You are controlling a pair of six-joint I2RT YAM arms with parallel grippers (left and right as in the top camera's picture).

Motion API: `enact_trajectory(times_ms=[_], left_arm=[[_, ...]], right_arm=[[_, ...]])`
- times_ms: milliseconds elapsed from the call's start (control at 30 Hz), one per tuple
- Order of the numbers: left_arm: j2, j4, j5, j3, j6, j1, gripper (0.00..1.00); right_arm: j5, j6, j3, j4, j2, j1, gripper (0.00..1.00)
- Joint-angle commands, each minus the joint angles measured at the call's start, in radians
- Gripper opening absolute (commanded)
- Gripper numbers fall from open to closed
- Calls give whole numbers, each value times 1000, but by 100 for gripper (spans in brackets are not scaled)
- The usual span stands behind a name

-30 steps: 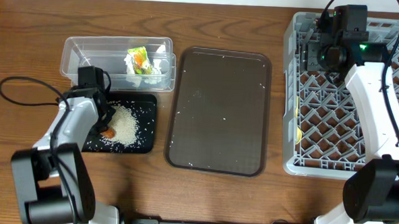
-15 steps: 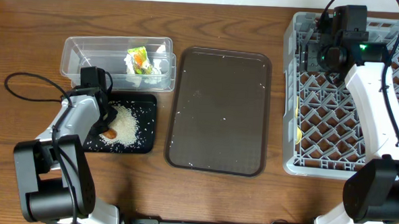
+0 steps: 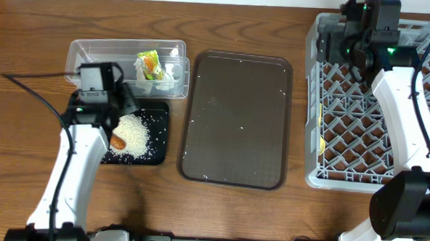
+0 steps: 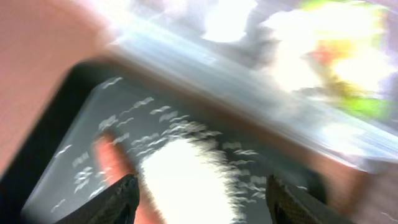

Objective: Sort waste into correct bins and load items into the dishwasher rack

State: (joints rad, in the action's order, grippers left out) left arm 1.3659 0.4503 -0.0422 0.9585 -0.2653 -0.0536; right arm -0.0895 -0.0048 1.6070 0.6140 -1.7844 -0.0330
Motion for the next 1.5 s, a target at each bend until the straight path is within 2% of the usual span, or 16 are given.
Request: enact_trajectory(times_ms=[0,67,200,300,400,467,633,767,933,1133,1167,1200,1233,1333,1467], left_arm=[[-21,-39,161,24,196,77,67],[-18,-41,161,26,246,119,66],[-14,18,163,29,241,143,68],[-16,149,163,62,219,132,72],[-29,320,163,109,194,115,72],[-44,381,163,121,177,104,72],[-133,448,162,119,179,93,71],[-238,438,162,87,179,93,71],[-417,420,161,38,179,93,71],[-640,406,154,-53,174,93,72],[-678,407,154,-72,174,93,81],[-703,406,154,-85,175,93,84],[-723,404,154,-94,175,93,87],[-750,383,155,-100,175,93,88],[-746,369,155,-100,175,93,89]], right_arm=[[-80,-37,1,-70,-5,-18,96],[-97,-61,1,-109,-5,-15,97],[-102,-22,1,-95,-5,5,97],[-101,26,1,6,-5,34,99],[-98,58,1,126,1,78,99],[-98,69,1,198,14,107,99],[-90,71,1,308,75,159,99],[-40,71,-11,363,145,166,99],[-39,48,-172,251,304,165,99],[-39,49,-514,19,611,163,99],[-29,50,-566,-13,666,163,99],[-14,50,-605,-35,709,163,99],[3,49,-639,-55,749,163,99],[33,50,-725,-93,856,163,99],[30,60,-769,-93,913,163,99]])
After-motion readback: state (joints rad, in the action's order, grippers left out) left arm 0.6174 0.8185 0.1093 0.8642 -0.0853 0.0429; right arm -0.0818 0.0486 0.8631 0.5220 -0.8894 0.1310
